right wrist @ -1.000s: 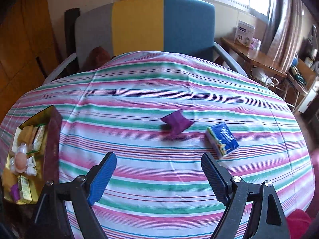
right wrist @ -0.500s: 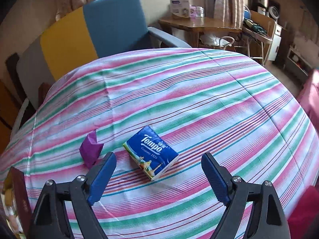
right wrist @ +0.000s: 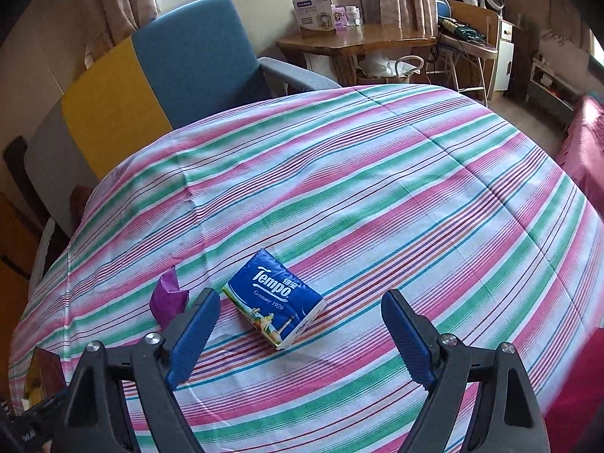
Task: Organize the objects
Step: 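Grasp the purple packet with the left tool while the right tool moves to the Tempo pack, then lift the purple packet with the left tool while the right tool grasps the Tempo tissue pack, then lower the purple packet into the tray and open the left tool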
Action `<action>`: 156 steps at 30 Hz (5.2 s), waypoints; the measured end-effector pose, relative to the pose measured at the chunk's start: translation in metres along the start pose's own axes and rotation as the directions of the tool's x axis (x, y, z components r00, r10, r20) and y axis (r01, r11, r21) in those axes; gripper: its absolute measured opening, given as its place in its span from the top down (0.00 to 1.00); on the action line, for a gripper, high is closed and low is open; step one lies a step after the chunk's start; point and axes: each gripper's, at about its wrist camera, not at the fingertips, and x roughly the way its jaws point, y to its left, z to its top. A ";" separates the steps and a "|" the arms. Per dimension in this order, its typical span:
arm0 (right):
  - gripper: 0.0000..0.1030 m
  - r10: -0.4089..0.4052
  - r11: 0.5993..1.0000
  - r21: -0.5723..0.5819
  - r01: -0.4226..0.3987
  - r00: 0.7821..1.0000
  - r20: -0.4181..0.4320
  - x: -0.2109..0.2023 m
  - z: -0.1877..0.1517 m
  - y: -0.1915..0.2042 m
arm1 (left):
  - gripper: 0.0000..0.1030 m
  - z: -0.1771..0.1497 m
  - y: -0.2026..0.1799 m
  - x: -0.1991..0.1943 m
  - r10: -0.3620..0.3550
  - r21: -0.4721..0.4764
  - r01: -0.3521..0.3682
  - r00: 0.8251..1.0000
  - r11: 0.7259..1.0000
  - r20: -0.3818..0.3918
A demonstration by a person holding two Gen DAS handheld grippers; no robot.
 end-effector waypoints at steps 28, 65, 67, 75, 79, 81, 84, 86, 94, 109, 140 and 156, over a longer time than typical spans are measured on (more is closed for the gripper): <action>0.13 0.023 0.998 0.058 -0.021 0.999 -0.029 0.006 0.001 -0.010 | 0.67 0.011 -0.016 0.072 0.148 0.089 -0.145 0.989 0.985 -0.031; 0.12 -0.079 0.960 -0.275 0.058 0.995 -0.068 0.043 -0.017 0.044 | 0.67 -0.140 -0.010 -0.063 0.185 0.358 -0.262 0.954 0.896 0.236; 0.12 -0.074 0.958 -0.282 0.054 0.995 -0.062 0.044 -0.016 0.045 | 0.67 -0.142 -0.011 -0.061 0.186 0.366 -0.264 0.954 0.892 0.234; 0.12 -0.078 0.950 -0.306 0.056 0.995 -0.062 0.053 -0.015 0.052 | 0.67 -0.145 -0.011 -0.055 0.184 0.378 -0.255 0.959 0.890 0.215; 0.12 -0.071 0.948 -0.316 0.048 0.996 -0.061 0.056 -0.014 0.055 | 0.67 -0.146 -0.012 -0.055 0.180 0.386 -0.252 0.960 0.888 0.214; 0.12 -0.062 0.946 -0.323 0.040 0.996 -0.061 0.057 -0.014 0.056 | 0.67 -0.145 -0.013 -0.054 0.178 0.389 -0.250 0.961 0.887 0.211; 0.12 -0.058 0.942 -0.334 0.033 0.996 -0.064 0.060 -0.014 0.060 | 0.67 -0.146 -0.013 -0.054 0.175 0.390 -0.246 0.962 0.887 0.207; 0.12 -0.051 0.941 -0.339 0.026 0.997 -0.065 0.061 -0.014 0.061 | 0.67 -0.146 -0.012 -0.054 0.175 0.390 -0.244 0.963 0.888 0.205; 0.18 -0.045 0.928 -0.371 0.019 0.997 -0.060 0.068 -0.015 0.072 | 0.67 -0.147 -0.013 -0.056 0.172 0.393 -0.242 0.964 0.887 0.205; 0.01 -0.045 0.940 -0.340 0.036 0.999 -0.018 0.063 -0.003 0.064 | 0.67 -0.153 -0.017 -0.068 0.145 0.397 -0.216 0.969 0.892 0.202; 0.48 0.009 0.720 -0.693 -0.037 0.999 -0.045 0.032 -0.080 0.146 | 0.67 -0.141 0.040 -0.174 0.176 0.202 -0.261 0.916 0.944 0.361; 0.49 0.064 0.424 -0.905 -0.023 0.998 0.004 0.015 -0.185 0.211 | 0.67 -0.149 0.146 -0.226 0.391 -0.106 -0.382 0.825 0.918 0.408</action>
